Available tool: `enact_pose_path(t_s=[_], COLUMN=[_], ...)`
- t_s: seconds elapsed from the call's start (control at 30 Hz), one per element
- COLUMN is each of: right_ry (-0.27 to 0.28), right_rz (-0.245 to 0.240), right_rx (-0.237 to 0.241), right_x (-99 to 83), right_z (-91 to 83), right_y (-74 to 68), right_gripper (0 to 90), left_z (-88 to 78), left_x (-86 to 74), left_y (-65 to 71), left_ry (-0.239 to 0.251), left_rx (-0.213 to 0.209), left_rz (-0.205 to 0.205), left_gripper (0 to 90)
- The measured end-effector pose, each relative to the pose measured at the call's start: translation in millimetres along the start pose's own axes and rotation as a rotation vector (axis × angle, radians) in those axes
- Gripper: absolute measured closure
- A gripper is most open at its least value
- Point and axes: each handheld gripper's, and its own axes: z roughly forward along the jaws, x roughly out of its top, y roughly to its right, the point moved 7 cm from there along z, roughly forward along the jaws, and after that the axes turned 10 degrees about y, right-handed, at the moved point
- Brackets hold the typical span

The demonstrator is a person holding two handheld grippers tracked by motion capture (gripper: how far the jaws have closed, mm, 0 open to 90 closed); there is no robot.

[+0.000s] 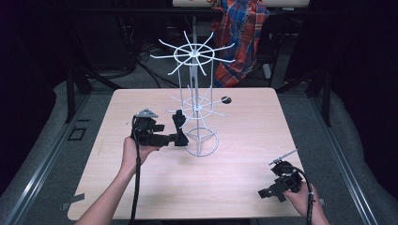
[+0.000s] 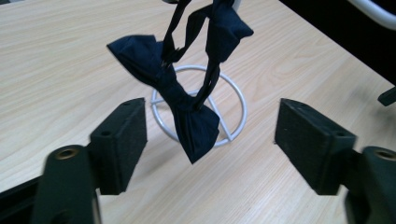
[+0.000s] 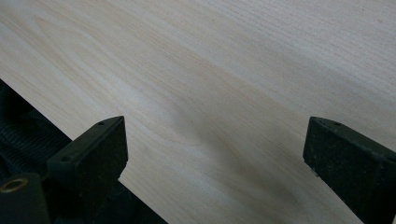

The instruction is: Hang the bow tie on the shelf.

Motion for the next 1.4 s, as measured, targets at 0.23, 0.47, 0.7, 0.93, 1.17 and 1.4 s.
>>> enact_pose_path(t_s=[0.23, 0.47, 0.7, 0.93, 1.17, 1.4], right_ry=[0.002, -0.015, 0.005, 0.025, 0.009, 0.033], right_rz=[0.001, -0.012, -0.001, 0.016, -0.005, 0.010], right_rx=[0.001, -0.009, 0.000, 0.000, -0.003, -0.002], right_x=[0.0, -0.4, 0.3, 1.0, 1.6, 2.0], right_z=[-0.1, -0.9, -1.2, 1.1, -1.8, 0.4], right_y=[-0.4, 0.4, -0.7, -2.0, -2.5, -4.8], right_gripper=[6.1, 6.3, 6.3, 6.3, 6.3, 6.3], left_z=[-10.1, -18.8, -23.4, -25.2, -32.6, -42.2], left_x=[-6.5, -18.8, -26.1, -39.0, -57.9, -79.7], left_y=[-10.1, -17.2, -19.3, -13.4, -13.3, -15.2], left_ry=[-0.025, -0.074, -0.101, -0.175, -0.229, -0.312], left_rx=[0.036, 0.085, 0.124, 0.151, 0.154, 0.150], left_rz=[0.009, 0.032, 0.036, 0.108, 0.119, 0.135], left_gripper=[14.2, 6.6, 1.0, 0.0, 0.0, 0.0])
